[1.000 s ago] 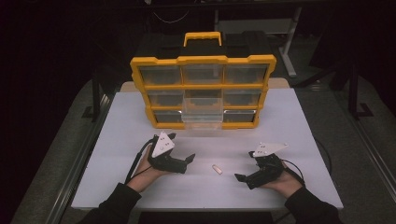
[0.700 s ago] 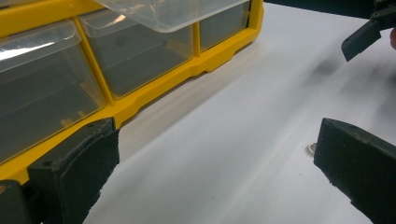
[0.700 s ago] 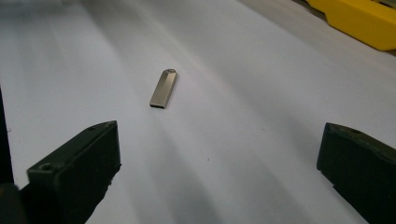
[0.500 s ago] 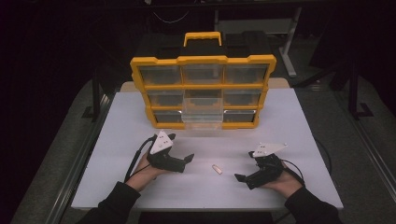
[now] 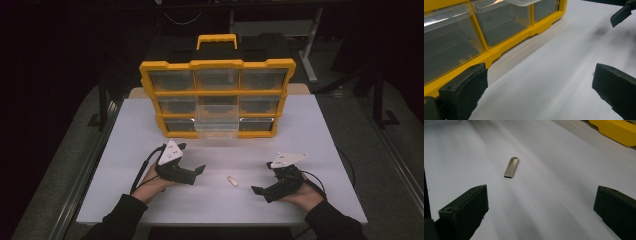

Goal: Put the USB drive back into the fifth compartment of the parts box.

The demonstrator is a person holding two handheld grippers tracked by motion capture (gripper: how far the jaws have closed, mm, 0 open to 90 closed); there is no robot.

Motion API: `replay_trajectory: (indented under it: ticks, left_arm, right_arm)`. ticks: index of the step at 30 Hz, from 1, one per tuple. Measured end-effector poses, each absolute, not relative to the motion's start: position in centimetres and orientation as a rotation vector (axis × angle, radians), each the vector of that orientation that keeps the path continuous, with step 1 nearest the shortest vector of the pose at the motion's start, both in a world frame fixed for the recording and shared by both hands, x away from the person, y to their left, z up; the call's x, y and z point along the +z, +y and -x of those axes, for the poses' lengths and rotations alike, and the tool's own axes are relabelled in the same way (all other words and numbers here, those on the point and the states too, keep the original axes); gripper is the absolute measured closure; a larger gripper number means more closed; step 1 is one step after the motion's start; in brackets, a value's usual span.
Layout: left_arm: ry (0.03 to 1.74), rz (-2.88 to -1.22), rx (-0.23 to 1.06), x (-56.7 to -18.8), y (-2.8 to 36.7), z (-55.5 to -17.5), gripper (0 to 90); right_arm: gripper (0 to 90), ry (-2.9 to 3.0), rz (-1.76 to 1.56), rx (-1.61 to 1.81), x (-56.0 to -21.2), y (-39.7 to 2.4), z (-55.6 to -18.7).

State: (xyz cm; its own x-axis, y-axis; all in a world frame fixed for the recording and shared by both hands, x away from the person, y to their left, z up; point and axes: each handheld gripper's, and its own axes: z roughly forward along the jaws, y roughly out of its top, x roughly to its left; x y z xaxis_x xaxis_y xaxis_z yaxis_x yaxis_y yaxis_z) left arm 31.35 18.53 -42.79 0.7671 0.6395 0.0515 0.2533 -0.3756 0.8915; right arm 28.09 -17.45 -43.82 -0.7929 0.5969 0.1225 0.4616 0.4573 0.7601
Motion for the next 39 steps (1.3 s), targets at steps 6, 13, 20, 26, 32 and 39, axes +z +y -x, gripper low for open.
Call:
replay_trajectory:
  ticks: [6,13,20,26,32,39]
  left_arm:
    - [0.691,-1.95,0.484,-42.7,19.3,-31.6,0.0]
    - [0.697,-1.933,0.488,-42.6,20.1,-31.3,0.0]
    - [0.707,-1.929,0.492,-42.6,21.3,-30.9,0.0]
    - [0.705,-1.928,0.492,-42.6,22.2,-30.4,0.0]
    - [0.714,-1.922,0.494,-42.7,23.0,-29.9,0.0]
    - [0.717,-1.917,0.499,-42.7,24.0,-29.3,0.0]
  right_arm:
    - [0.0,2.54,-0.932,1.25,-43.8,-17.5,-28.1]
    - [0.0,2.539,-0.93,1.251,-43.8,-17.5,-28.1]
    - [0.0,2.541,-0.929,1.249,-43.8,-17.4,-28.1]
    - [0.0,2.541,-0.929,1.247,-43.9,-17.4,-28.2]
    - [0.0,2.539,-0.932,1.248,-43.8,-17.4,-28.2]
    - [0.0,2.539,-0.931,1.248,-43.9,-17.4,-28.2]
